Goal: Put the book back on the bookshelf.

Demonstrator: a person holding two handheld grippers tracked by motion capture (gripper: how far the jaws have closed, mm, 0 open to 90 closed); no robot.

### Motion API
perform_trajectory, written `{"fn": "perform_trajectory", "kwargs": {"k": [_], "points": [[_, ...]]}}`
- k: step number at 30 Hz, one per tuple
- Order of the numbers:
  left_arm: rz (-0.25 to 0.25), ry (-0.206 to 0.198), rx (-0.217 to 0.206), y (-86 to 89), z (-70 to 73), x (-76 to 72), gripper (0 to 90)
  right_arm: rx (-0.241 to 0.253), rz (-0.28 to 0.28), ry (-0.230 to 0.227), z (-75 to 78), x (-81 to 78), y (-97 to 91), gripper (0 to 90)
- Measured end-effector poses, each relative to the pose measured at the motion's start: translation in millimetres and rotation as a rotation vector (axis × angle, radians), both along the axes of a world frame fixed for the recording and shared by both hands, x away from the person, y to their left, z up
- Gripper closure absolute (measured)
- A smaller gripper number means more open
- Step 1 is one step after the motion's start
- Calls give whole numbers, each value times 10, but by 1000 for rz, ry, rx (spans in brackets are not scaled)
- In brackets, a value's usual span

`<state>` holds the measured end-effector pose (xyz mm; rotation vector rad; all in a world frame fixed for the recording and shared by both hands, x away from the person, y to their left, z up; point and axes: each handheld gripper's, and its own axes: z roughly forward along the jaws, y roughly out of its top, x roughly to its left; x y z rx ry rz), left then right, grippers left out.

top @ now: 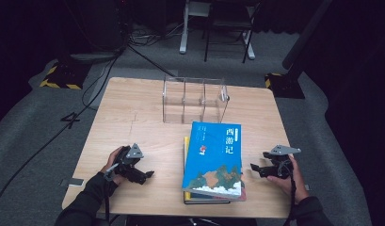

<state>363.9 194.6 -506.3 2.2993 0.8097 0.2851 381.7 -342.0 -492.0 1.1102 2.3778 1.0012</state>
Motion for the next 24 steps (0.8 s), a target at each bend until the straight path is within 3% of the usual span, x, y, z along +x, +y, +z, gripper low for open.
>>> {"fn": "perform_trajectory", "kwargs": {"k": [6,16,24], "points": [[5,1,1,-3,1,-4,1,29,74,-16,128,-88,47,223],[25,-2,1,-18,2,-17,4,68,110,-67,339,-236,86,225],[14,0,1,-17,1,-8,1,60,142,-95,456,-319,143,223]]}}
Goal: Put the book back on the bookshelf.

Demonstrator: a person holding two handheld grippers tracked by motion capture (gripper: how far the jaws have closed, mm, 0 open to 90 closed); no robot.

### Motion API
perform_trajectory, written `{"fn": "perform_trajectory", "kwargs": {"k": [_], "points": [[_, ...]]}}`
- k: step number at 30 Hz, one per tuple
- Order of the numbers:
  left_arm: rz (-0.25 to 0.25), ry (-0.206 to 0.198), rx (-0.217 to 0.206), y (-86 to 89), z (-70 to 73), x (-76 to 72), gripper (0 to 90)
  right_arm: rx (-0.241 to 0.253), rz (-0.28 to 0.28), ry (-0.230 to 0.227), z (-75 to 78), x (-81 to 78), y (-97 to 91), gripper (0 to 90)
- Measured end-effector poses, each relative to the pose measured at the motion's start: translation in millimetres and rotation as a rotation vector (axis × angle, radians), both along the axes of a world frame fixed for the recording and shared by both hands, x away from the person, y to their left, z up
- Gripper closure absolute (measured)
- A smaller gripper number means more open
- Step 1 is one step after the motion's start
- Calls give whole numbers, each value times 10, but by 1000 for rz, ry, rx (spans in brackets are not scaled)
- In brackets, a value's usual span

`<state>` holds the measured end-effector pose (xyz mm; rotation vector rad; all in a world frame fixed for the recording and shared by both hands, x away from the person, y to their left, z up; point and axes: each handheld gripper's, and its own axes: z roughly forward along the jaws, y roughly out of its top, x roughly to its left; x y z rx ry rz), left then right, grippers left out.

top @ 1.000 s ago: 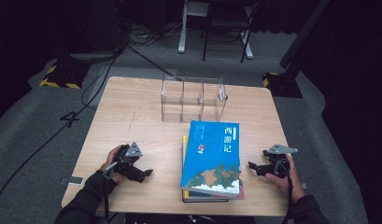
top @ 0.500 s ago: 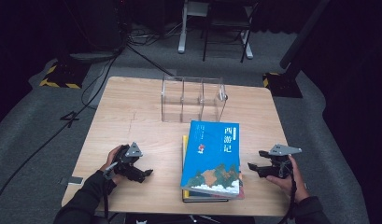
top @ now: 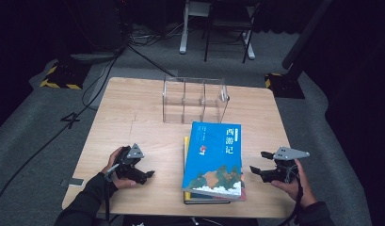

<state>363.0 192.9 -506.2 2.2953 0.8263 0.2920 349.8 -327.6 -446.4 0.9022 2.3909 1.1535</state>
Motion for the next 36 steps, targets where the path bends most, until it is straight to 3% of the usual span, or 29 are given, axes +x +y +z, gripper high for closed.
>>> {"fn": "perform_trajectory", "kwargs": {"k": [22,33,35,36], "points": [[15,-3,0,-14,0,-9,4,22,95,-40,302,-186,263,238],[26,-2,-1,-56,-1,-25,4,-18,152,-25,370,-236,466,237],[24,-1,1,-68,-1,-27,4,-16,155,-25,383,-238,487,232],[21,-2,-2,-72,-2,-27,4,7,155,-15,403,-231,491,226]]}}
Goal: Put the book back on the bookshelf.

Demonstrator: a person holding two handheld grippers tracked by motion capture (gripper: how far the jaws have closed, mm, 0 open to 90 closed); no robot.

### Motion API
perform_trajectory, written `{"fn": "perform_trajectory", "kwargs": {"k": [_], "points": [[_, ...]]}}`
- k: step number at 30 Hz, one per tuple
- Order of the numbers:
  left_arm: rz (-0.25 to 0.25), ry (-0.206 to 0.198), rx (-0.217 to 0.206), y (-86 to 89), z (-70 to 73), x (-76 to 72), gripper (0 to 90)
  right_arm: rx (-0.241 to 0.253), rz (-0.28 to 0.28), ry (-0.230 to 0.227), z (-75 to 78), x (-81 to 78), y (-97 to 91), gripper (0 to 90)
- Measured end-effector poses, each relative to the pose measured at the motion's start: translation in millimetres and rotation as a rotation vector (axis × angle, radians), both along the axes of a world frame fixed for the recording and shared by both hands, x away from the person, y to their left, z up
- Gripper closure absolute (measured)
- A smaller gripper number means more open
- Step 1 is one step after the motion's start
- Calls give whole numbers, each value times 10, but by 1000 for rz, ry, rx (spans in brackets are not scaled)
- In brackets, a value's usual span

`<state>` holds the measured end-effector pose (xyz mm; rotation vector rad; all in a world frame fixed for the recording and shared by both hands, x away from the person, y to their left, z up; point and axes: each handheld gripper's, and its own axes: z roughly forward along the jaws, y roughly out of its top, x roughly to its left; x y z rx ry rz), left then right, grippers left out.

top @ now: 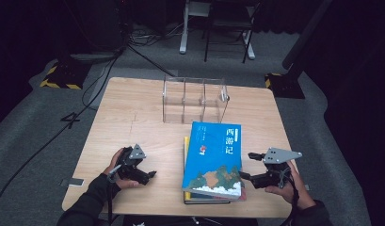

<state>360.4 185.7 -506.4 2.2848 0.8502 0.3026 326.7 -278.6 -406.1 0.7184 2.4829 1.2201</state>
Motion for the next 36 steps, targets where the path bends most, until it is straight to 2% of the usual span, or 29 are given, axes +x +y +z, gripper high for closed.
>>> {"fn": "perform_trajectory", "kwargs": {"k": [3,6,9,15,16,17,18,21,23,25,28,29,31,34,36], "points": [[-1,0,0,0,0,1,5,3,0,-3,13,-4,22,226],[-1,0,0,0,0,1,4,-28,22,5,0,-12,97,223],[0,0,0,0,0,0,4,-25,29,30,-14,8,133,208],[1,-1,0,-4,2,-1,8,21,22,171,-91,175,122,103],[0,-3,0,-10,3,2,12,27,24,191,-101,198,117,95],[0,-3,0,-10,3,2,21,27,24,191,-101,198,117,95],[-1,-5,-4,-26,6,0,32,39,31,233,-132,264,111,48],[-9,-9,-9,-63,15,14,67,49,62,269,-156,327,131,46],[-12,-6,-13,-81,20,16,110,48,71,272,-157,338,138,46],[-34,-8,-13,-136,36,46,141,44,92,275,-156,367,163,37],[-70,13,-24,-228,65,126,171,40,98,308,-174,423,178,6],[-79,1,-21,-259,79,146,184,41,99,322,-180,438,178,5],[-95,-7,-16,-324,129,196,186,33,102,321,-175,441,180,5],[-104,-45,-48,-407,234,275,192,27,107,320,-167,446,187,4],[-100,-75,-52,-478,296,324,199,13,110,304,-149,436,196,5]]}}
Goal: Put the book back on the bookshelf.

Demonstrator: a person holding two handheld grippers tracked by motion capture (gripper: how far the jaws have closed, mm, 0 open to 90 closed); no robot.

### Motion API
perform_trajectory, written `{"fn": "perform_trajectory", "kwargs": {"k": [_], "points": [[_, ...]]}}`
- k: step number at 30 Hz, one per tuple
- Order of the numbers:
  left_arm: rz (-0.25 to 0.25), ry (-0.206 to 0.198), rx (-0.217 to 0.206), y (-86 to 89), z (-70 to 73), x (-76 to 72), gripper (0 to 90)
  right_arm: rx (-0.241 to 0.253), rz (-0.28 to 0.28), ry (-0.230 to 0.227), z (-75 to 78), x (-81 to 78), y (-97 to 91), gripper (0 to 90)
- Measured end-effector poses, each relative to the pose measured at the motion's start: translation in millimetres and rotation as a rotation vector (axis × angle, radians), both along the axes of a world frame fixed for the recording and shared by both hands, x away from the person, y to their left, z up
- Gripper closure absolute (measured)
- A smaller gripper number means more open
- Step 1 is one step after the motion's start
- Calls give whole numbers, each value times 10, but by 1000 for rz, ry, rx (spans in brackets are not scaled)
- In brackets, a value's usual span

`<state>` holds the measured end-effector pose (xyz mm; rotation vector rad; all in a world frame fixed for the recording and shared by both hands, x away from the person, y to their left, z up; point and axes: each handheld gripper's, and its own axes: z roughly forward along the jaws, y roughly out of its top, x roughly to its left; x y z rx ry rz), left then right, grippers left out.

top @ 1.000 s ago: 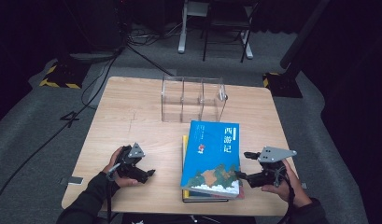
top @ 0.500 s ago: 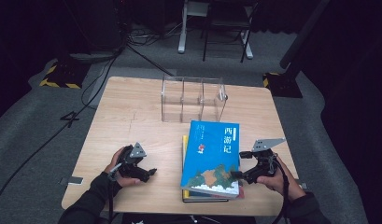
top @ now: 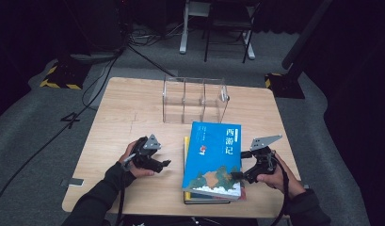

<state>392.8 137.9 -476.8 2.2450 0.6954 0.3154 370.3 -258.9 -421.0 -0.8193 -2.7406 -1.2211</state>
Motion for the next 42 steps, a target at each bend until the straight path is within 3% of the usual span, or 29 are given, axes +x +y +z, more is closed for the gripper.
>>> {"fn": "perform_trajectory", "kwargs": {"k": [7,13,17,20,23,28,35,39,42], "points": [[11,-52,-33,-250,92,165,234,-6,15,-38,18,-20,4,6],[35,-47,-40,-381,82,308,248,-12,34,-68,42,-13,18,12],[47,-58,-39,-388,79,370,263,6,58,-66,34,46,17,16],[45,-55,-68,-388,90,398,261,19,64,-57,37,111,32,27],[48,-62,-42,-402,101,414,265,23,60,-47,57,162,59,31],[53,-52,-56,-378,68,449,265,43,59,-40,107,262,113,43],[70,-72,-48,-376,52,485,266,39,48,-40,95,485,191,78],[106,-88,-33,-381,19,571,297,58,19,-59,100,595,214,214],[119,-70,-47,-383,-4,624,325,66,8,-78,106,638,246,304]]}}
